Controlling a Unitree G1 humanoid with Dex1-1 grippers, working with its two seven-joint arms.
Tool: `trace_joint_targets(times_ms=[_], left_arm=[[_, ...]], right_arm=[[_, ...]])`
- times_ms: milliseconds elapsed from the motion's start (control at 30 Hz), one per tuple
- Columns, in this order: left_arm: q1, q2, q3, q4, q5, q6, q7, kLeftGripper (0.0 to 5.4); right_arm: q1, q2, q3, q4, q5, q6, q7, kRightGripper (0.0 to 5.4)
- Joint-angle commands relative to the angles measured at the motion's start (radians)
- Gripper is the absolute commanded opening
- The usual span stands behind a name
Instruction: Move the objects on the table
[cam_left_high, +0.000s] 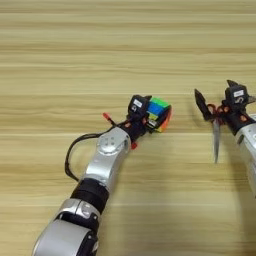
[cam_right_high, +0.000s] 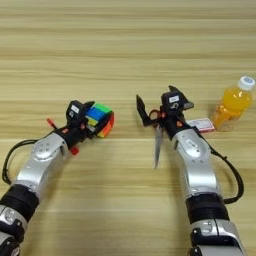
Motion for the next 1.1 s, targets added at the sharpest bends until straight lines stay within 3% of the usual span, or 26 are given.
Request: trace_joint_targets(times_ms=[33, 500, 867, 1100], left_arm=[[-0.002, 0.005, -0.011, 0.034, 0.034, 0.005, 0.013, 3.22], [0.004, 0.006, -0.017, 0.038, 0.065, -0.035, 0.033, 4.34], [0.021, 0.002, -0.006, 0.004, 0.051, -0.076, 0.039, 5.38], [0.032, -0.001, 0.01, -0.021, 0.05, -0.116, 0.059, 5.38]], right_arm=[[-0.017, -0.002, 0.0, -0.011, 0.005, 0.021, -0.005, 5.4], [-0.014, -0.001, 0.006, -0.01, 0.003, 0.019, -0.002, 5.4], [-0.011, -0.003, 0.005, -0.015, 0.003, 0.013, -0.002, 5.4], [-0.008, -0.004, 0.005, -0.016, 0.002, 0.009, 0.0, 5.4]])
